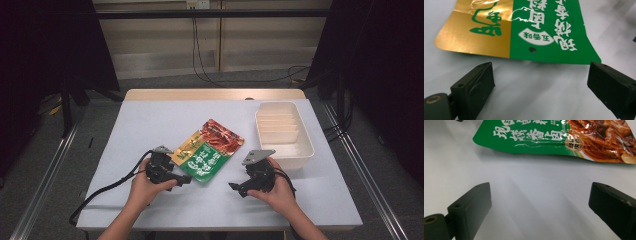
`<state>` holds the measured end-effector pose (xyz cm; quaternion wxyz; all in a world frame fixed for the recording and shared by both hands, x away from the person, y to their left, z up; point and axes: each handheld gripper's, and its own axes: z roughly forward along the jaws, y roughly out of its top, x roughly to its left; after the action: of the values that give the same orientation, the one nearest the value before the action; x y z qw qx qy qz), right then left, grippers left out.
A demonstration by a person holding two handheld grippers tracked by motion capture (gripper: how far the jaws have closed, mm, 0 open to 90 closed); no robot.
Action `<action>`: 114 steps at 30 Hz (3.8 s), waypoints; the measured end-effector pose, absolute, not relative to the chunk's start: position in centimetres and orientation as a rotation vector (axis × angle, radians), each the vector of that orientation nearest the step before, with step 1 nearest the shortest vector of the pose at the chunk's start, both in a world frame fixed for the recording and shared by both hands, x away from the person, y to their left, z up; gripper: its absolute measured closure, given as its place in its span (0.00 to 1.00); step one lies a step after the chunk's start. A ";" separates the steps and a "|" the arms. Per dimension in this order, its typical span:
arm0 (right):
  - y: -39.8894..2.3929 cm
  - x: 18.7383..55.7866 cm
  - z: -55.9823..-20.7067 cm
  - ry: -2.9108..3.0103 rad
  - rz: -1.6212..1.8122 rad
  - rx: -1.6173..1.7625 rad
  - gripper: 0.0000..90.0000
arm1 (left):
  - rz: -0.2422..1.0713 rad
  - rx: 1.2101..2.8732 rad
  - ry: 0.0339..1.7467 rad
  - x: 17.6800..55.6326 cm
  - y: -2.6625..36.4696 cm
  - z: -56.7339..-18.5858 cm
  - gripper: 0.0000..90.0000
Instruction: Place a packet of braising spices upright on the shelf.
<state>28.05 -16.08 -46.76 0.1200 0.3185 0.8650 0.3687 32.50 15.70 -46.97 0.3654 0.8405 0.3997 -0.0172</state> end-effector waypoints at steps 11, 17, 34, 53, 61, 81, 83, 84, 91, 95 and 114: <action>-16.0 28.0 -46.8 2.533 1.074 0.907 0.05 | -0.079 2.123 1.073 33.2 14.8 -47.2 0.12; -15.9 28.0 -46.8 2.532 1.063 0.923 0.05 | -0.059 2.110 1.080 33.4 14.6 -47.3 0.20; -15.7 28.1 -46.9 2.547 1.070 0.899 0.06 | -0.065 2.090 1.030 33.8 13.6 -46.8 0.66; -15.6 28.0 -46.9 2.547 1.065 0.897 0.06 | -0.146 2.059 1.099 35.0 15.0 -45.5 0.95; -15.7 28.0 -46.9 2.554 1.073 0.895 0.06 | -0.139 2.065 1.125 35.1 15.2 -45.8 0.83; -15.5 27.9 -46.9 2.550 1.066 0.890 0.06 | -0.247 2.044 1.133 34.9 14.8 -46.0 0.97; -15.5 27.9 -47.0 2.552 1.066 0.884 0.06 | -0.233 2.041 1.137 35.0 15.2 -45.4 0.98; -15.5 27.9 -46.9 2.556 1.065 0.882 0.06 | -0.225 2.045 1.135 35.1 15.5 -45.0 0.99; -15.3 28.0 -47.0 2.566 1.074 0.875 0.06 | -0.206 2.023 1.151 35.5 16.9 -42.8 1.00; -15.2 28.0 -46.9 2.570 1.078 0.866 0.06 | -0.209 2.058 1.133 35.8 17.8 -41.1 1.00; -14.4 29.1 -44.5 2.612 1.147 0.814 0.06 | -0.150 2.297 0.978 38.0 17.2 -31.0 1.00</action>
<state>29.12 -14.43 -44.53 0.0872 0.2735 0.8770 0.3852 37.95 17.23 -30.95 0.3147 0.8718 0.3710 -0.0568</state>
